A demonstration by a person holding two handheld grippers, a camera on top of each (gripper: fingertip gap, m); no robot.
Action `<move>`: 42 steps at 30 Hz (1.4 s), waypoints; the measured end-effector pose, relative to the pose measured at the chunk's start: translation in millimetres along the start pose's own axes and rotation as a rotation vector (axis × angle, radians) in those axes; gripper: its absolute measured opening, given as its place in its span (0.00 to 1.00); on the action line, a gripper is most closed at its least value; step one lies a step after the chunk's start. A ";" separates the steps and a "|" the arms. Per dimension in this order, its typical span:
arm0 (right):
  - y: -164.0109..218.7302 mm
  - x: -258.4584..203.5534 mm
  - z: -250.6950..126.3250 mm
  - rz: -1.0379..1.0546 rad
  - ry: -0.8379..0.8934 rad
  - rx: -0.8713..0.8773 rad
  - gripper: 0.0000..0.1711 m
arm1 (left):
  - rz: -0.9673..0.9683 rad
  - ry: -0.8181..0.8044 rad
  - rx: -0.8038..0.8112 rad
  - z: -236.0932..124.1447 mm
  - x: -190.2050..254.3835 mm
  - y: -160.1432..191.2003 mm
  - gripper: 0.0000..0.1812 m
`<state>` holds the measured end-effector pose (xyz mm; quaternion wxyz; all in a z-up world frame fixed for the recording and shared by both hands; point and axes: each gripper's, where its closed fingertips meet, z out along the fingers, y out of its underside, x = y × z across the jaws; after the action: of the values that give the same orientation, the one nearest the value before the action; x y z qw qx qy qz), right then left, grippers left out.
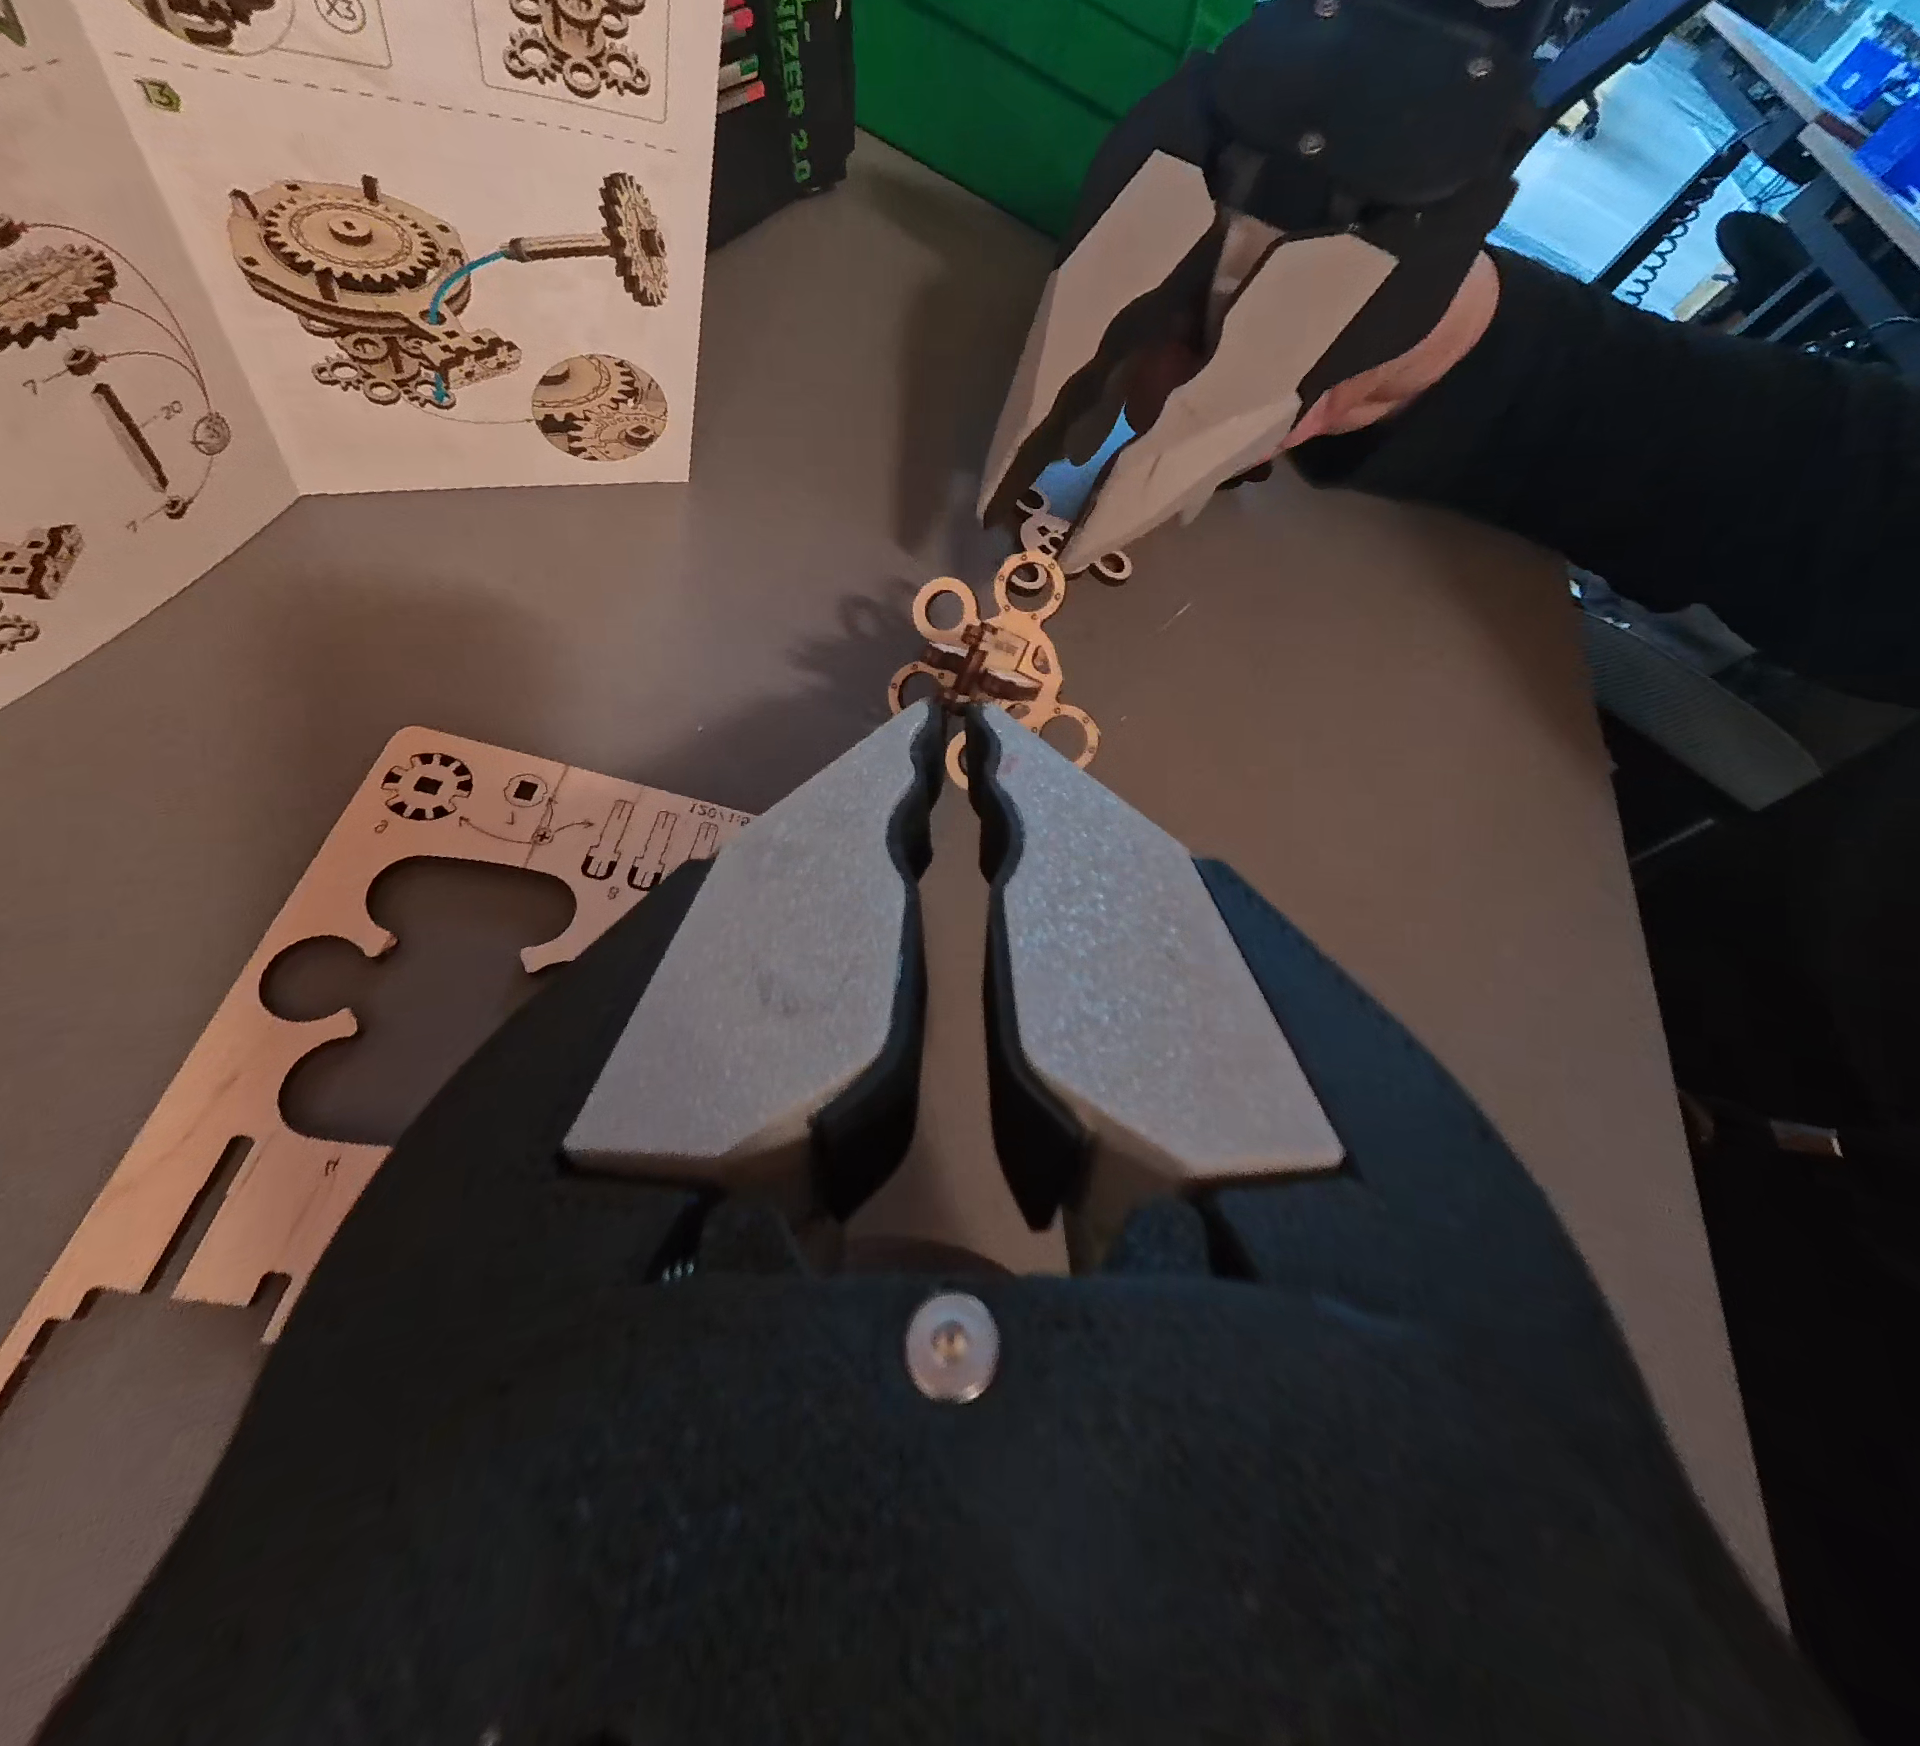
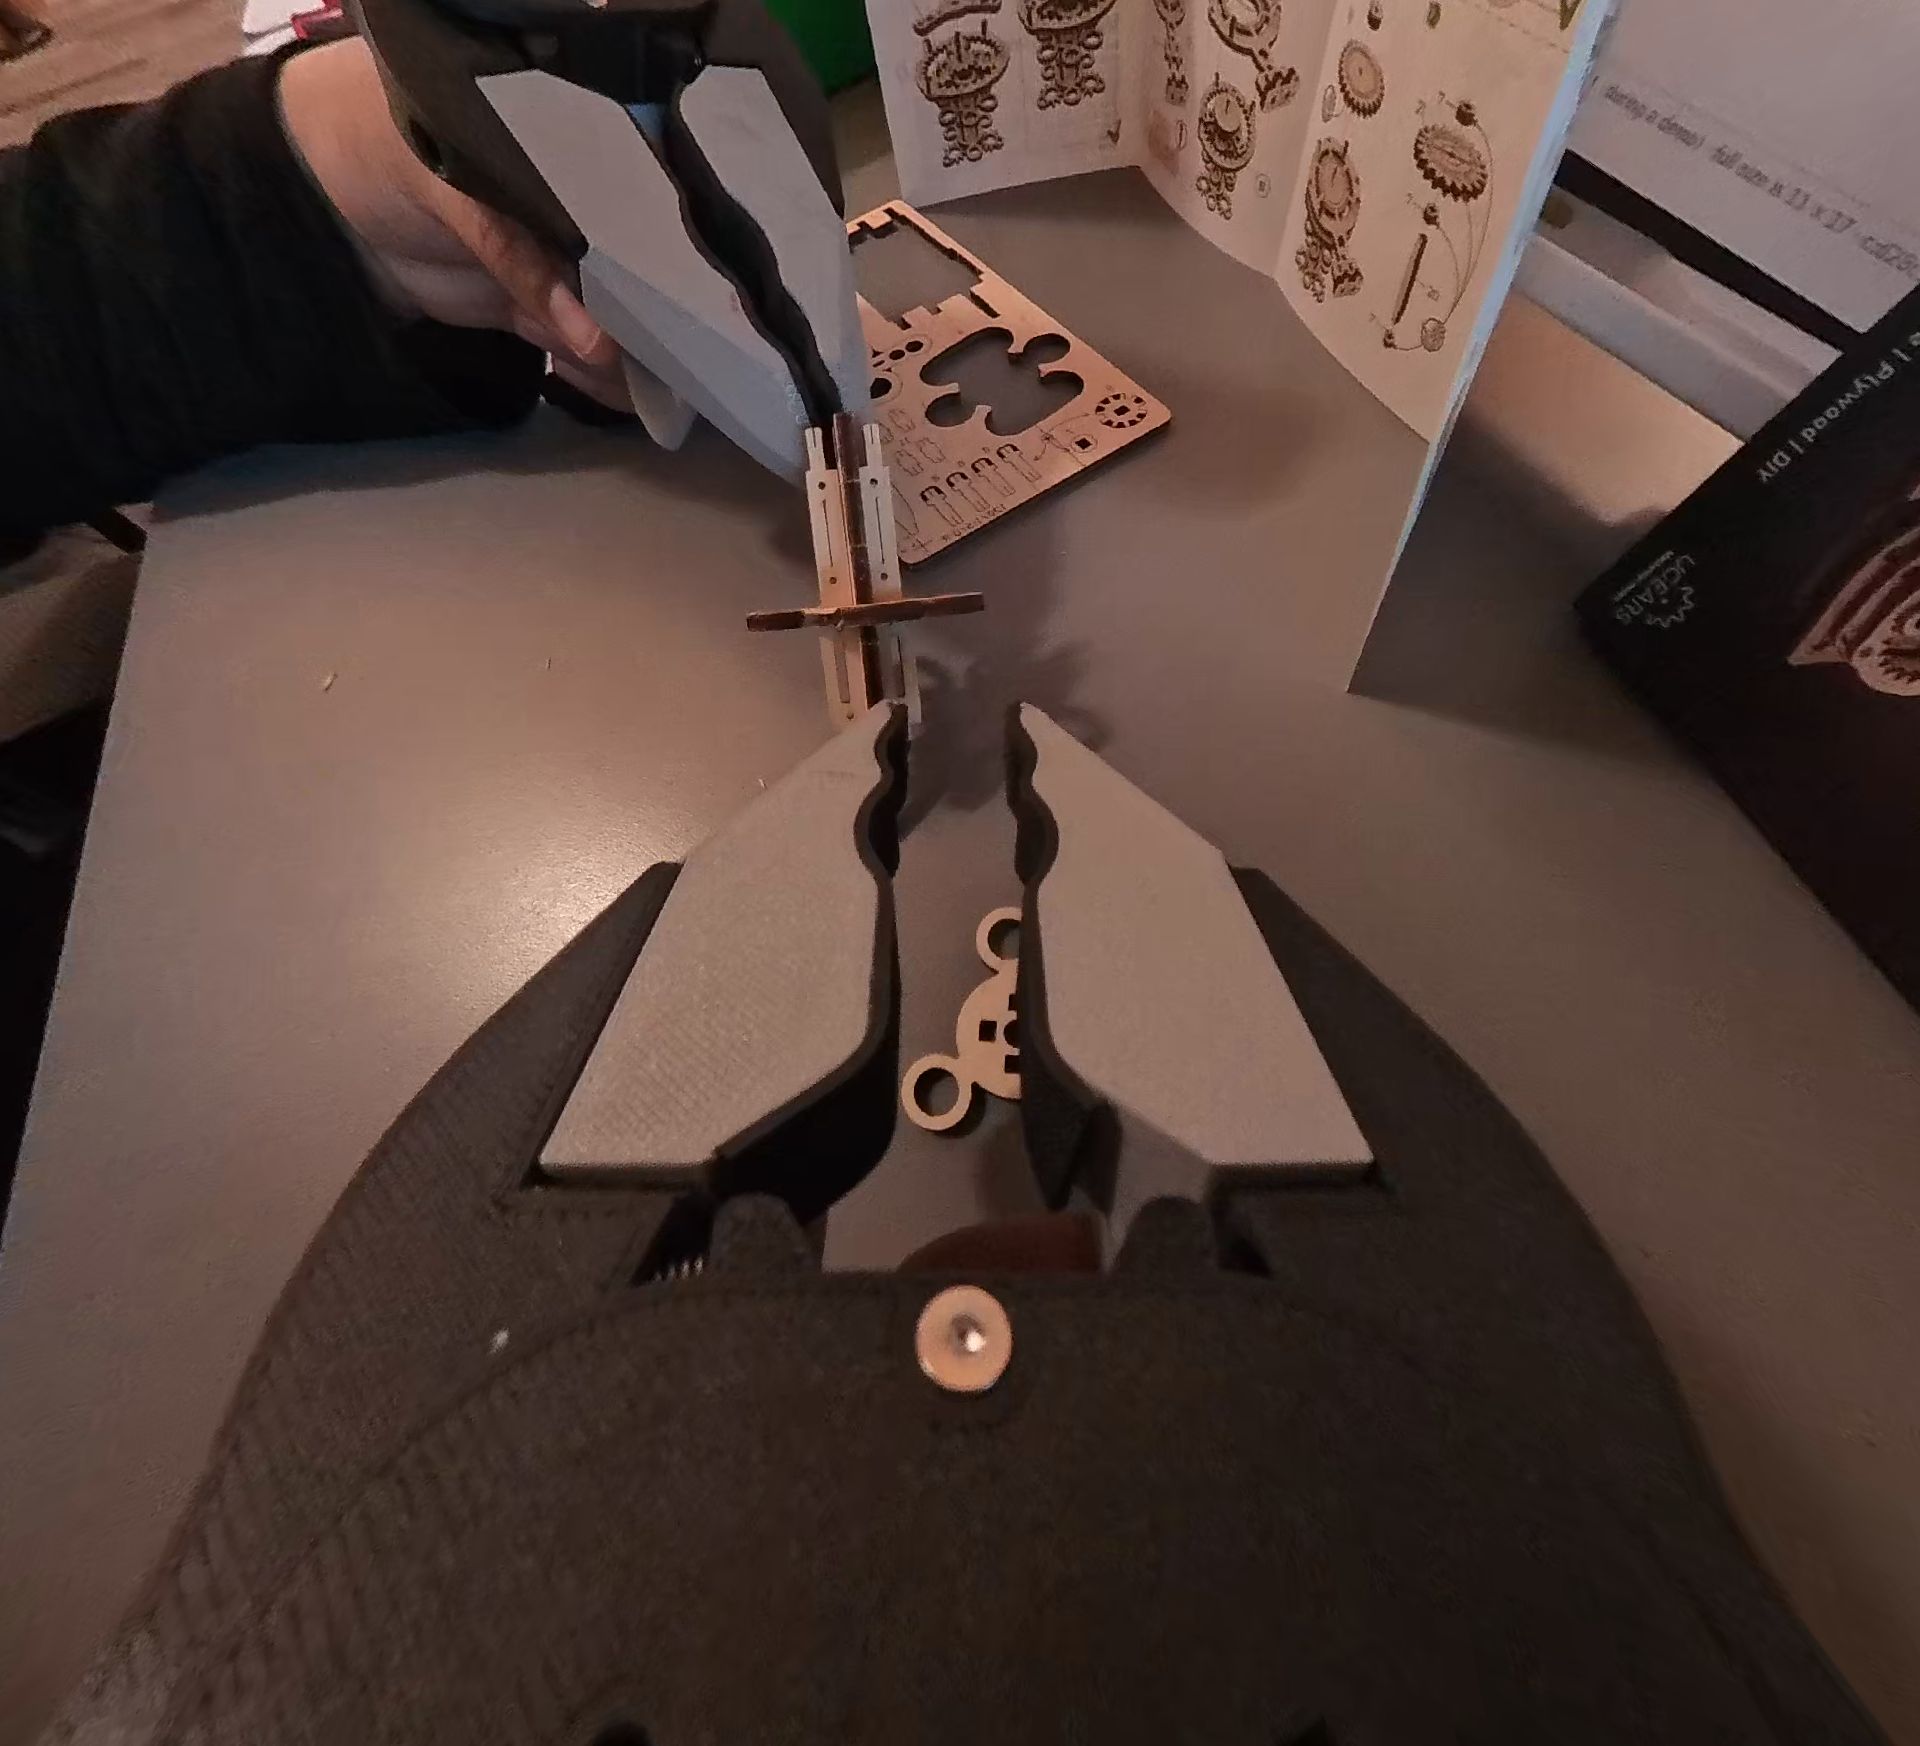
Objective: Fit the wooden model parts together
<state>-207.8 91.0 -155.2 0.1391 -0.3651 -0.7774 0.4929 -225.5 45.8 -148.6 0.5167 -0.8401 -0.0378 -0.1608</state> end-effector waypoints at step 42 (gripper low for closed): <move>27.4 13.2 -2.6 -0.031 0.003 -0.164 0.10 | 0.374 -0.213 -0.294 39.8 1.7 31.8 0.04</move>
<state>-203.6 108.8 -179.6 0.1177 -0.3638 -0.8206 0.4249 -207.4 65.9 -191.8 0.4030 -0.9107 0.0878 0.0234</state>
